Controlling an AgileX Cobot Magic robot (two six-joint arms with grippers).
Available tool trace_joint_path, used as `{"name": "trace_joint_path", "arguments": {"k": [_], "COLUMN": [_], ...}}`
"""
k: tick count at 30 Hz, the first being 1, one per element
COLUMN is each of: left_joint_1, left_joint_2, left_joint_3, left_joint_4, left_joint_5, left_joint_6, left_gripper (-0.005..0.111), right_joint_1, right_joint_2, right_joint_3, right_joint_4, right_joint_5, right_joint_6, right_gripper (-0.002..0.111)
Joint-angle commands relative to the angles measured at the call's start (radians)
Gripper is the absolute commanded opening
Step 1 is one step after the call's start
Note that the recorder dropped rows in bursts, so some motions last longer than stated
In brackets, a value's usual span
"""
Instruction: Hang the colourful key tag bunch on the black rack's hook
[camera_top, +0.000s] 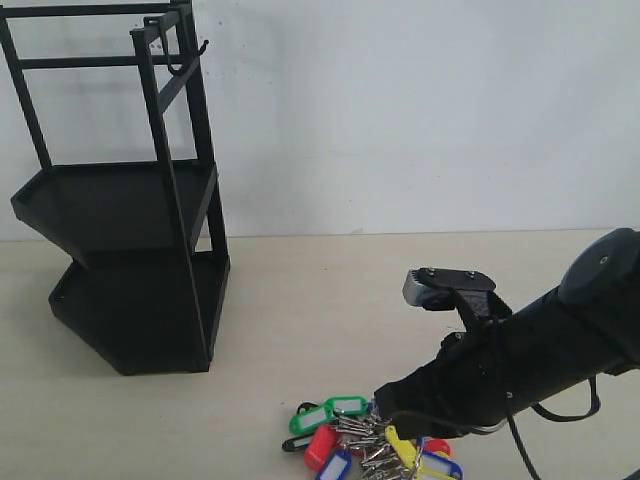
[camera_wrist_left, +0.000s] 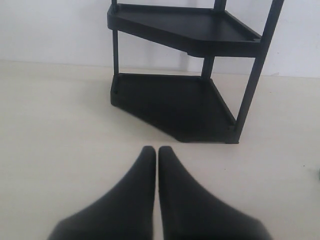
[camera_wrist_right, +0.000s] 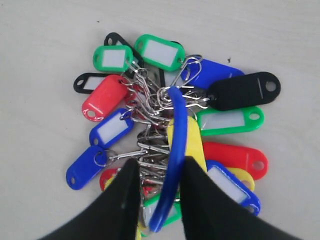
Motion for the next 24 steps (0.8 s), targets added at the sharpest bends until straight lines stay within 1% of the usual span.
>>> {"name": "trace_joint_path", "arguments": {"k": [1,7,13,16,18,20,21,24], "left_joint_1": [0.002,0.002,0.002,0.002,0.002,0.002,0.002,0.002], "left_joint_2": [-0.002,-0.002,-0.002,-0.002,-0.002,-0.002,-0.002,-0.002], "left_joint_3": [0.003,0.003,0.003,0.003,0.003,0.003,0.003,0.003], "left_joint_4": [0.005,0.005,0.005,0.005,0.005,0.005,0.005,0.005], "left_joint_5": [-0.007,-0.007,-0.007,-0.007,-0.007,-0.007,-0.007,-0.007], "left_joint_6": [0.003,0.003,0.003,0.003,0.003,0.003,0.003,0.003], "left_gripper": [0.004,0.004,0.004,0.004,0.004,0.004,0.004,0.004], "right_joint_1": [0.002,0.002,0.000,0.000,0.000,0.001,-0.001,-0.038], "right_joint_2": [0.005,-0.014,-0.162,-0.232,-0.264,-0.288,-0.306,-0.356], "right_joint_3": [-0.003,-0.008,-0.031,-0.045,-0.056,-0.078,-0.084,-0.085], "right_joint_4": [-0.002,0.011,0.017,0.013,0.020,0.006,-0.032,-0.148], "right_joint_5": [0.005,-0.006,-0.034,-0.052,0.010,0.097,0.094,0.023], "right_joint_6": [-0.024,-0.026,-0.024,0.021,0.029,-0.022,-0.007,0.218], "right_gripper": [0.000,0.000,0.000,0.000,0.000,0.000,0.000,0.000]}}
